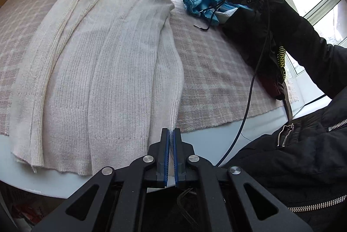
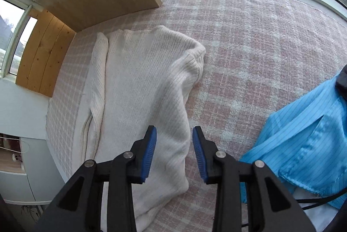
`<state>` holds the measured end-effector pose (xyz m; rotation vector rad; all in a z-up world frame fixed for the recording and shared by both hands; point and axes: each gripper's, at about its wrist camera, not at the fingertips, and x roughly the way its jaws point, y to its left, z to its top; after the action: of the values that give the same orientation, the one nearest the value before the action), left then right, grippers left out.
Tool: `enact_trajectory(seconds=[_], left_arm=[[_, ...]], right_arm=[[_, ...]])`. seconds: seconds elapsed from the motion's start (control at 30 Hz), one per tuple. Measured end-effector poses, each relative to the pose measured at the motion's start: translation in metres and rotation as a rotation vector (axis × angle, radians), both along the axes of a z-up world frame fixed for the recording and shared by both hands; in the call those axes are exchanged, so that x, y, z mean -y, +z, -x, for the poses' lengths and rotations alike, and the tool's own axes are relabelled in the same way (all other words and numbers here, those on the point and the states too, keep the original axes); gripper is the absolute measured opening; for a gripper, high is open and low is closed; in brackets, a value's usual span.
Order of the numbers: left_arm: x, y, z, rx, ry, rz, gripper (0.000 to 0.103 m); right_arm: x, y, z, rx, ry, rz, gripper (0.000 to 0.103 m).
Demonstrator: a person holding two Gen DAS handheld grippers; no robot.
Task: Fold clothes
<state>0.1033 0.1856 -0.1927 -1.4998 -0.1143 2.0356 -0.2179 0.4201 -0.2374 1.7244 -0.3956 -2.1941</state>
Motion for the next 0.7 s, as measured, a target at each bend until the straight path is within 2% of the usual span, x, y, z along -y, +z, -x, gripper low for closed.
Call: enact_trajectory(seconds=[0.1,0.17,0.23,0.27,0.3,0.4,0.47,0.5,0.57,0.7], left_arm=[[-0.001,-0.002,0.003,0.008,-0.021,-0.017,0.003],[-0.004,-0.006,0.003,0.015,-0.04,-0.014,0.003],[-0.005,-0.01,0.004,0.021,-0.052,-0.008,0.003],[-0.005,-0.012,0.005,0.025,-0.053,-0.006,0.003],[-0.004,-0.014,0.006,0.03,-0.053,-0.004,0.003],[-0.002,-0.017,0.006,0.035,-0.051,0.004,0.003],[0.0,-0.017,0.005,0.034,-0.045,-0.009,0.003],[0.001,-0.016,0.005,0.032,-0.043,-0.013,0.003],[0.003,-0.016,0.005,0.031,-0.041,-0.021,0.003],[0.005,-0.016,0.006,0.032,-0.037,-0.037,0.003]], right_arm=[[0.016,0.017,0.04,-0.026,0.011,-0.02,0.027],[0.009,0.035,0.04,-0.025,0.033,-0.062,0.026],[0.007,0.025,0.038,-0.04,0.039,-0.246,0.026],[0.004,0.024,0.036,-0.037,0.045,-0.303,0.026],[0.002,0.022,0.037,-0.025,0.043,-0.306,0.026],[-0.02,0.036,0.03,-0.017,-0.031,-0.146,0.027],[-0.034,0.044,0.014,-0.007,-0.044,-0.077,0.039],[-0.039,0.045,0.005,0.007,-0.037,-0.057,0.041],[-0.047,0.037,-0.014,0.052,0.009,-0.071,0.041],[-0.025,0.003,-0.033,0.101,0.096,-0.122,0.041]])
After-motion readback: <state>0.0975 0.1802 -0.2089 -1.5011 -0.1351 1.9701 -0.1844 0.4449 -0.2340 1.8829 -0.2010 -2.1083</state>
